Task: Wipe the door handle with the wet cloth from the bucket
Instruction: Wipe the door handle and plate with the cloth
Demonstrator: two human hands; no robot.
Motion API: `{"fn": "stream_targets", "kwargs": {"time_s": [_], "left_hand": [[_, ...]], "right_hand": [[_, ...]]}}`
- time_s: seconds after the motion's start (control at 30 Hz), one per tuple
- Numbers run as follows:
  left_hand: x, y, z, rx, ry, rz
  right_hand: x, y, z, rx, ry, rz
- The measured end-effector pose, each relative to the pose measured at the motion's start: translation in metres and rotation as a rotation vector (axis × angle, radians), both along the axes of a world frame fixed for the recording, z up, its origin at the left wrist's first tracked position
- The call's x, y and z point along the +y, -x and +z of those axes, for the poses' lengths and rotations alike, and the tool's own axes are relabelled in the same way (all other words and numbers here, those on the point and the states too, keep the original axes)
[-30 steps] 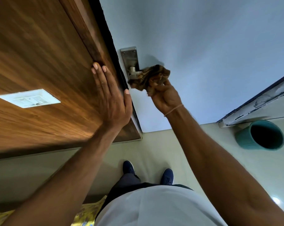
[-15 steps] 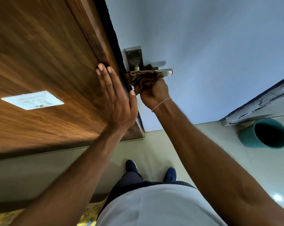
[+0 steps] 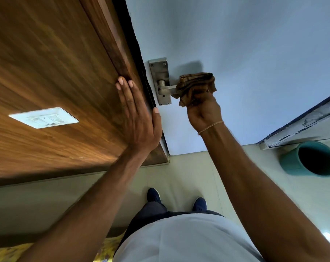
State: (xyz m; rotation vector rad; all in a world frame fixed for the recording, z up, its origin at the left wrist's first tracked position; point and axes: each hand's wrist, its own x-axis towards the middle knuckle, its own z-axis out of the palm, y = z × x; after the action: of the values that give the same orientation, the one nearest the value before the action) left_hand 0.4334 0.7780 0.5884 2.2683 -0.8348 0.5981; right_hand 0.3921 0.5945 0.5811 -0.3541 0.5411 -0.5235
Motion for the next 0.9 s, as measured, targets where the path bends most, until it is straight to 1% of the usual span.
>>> {"fn": "stream_targets", "kwargs": {"time_s": [0.17, 0.27, 0.37, 0.47, 0.63, 0.73, 0.8, 0.9], "left_hand": [[-0.001, 0.000, 0.001, -0.003, -0.004, 0.021], [-0.001, 0.000, 0.000, 0.002, -0.016, 0.042], [0.001, -0.002, -0.001, -0.003, -0.030, 0.052], [0.000, -0.001, -0.001, -0.003, -0.031, 0.054], [0.002, -0.002, 0.000, -0.011, -0.026, 0.033], [0.002, -0.001, 0.001, -0.016, -0.017, 0.034], [0.002, -0.002, 0.001, -0.022, -0.016, 0.036], [0.003, -0.002, 0.001, -0.026, -0.027, 0.035]], "right_hand": [[0.037, -0.028, 0.004, 0.075, -0.107, 0.094], [0.056, -0.040, 0.011, 0.131, -0.203, 0.096], [0.064, -0.044, 0.021, 0.136, -0.252, 0.200], [0.071, -0.042, 0.026, 0.080, -0.306, 0.266], [0.056, -0.030, 0.023, -0.027, -0.412, 0.214], [0.059, -0.028, 0.023, -0.045, -0.477, 0.154], [0.067, -0.036, 0.026, -0.066, -0.520, 0.157], [0.071, -0.044, 0.030, -0.039, -0.540, 0.130]]}}
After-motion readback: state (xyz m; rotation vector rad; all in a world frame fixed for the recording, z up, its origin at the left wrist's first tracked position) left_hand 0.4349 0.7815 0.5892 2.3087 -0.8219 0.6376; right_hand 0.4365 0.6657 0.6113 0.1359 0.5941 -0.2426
